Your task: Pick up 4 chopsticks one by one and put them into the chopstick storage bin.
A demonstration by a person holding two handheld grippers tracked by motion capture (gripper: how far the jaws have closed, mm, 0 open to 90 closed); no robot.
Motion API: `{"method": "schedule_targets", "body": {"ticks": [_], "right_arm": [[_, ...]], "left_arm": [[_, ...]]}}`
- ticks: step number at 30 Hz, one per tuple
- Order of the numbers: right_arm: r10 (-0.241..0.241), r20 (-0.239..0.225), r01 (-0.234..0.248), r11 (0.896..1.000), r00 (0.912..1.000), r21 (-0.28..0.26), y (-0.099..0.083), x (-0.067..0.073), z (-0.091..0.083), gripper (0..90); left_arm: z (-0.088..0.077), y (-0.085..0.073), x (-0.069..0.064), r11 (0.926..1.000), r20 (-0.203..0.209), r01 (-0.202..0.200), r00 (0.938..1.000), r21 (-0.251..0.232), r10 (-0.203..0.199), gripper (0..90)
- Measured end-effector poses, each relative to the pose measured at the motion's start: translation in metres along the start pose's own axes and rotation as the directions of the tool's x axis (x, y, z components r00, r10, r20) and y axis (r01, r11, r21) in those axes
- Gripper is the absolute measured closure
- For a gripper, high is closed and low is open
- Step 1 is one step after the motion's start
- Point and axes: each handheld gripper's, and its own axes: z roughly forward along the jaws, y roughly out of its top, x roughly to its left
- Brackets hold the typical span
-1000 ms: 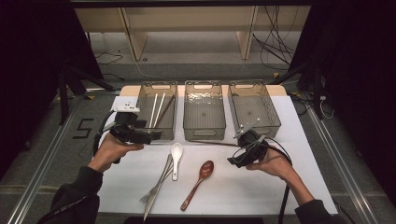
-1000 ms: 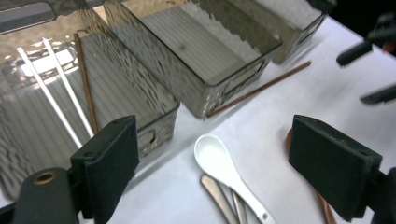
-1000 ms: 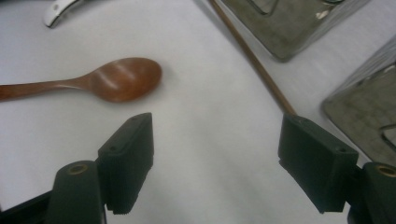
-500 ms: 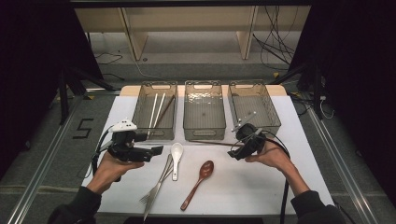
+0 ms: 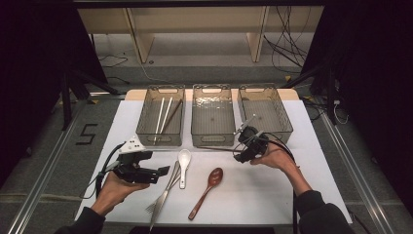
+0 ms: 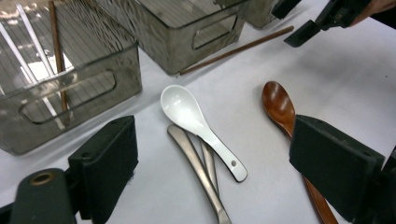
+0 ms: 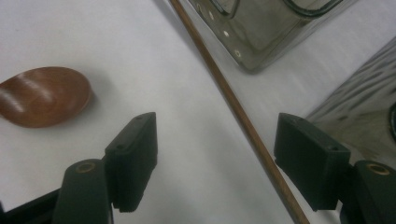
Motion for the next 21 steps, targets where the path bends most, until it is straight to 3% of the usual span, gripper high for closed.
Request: {"method": "schedule_targets", "body": {"ticks": [21], "right_arm": [[0.039, -0.011, -0.038, 0.995, 0.9992, 0.089, -0.002, -0.014, 0.024, 32.8]], "left_arm": [[-0.004, -0.009, -0.01, 0.9983, -0.011, -0.055, 0.9984, -0.019, 0.055, 13.6]]}}
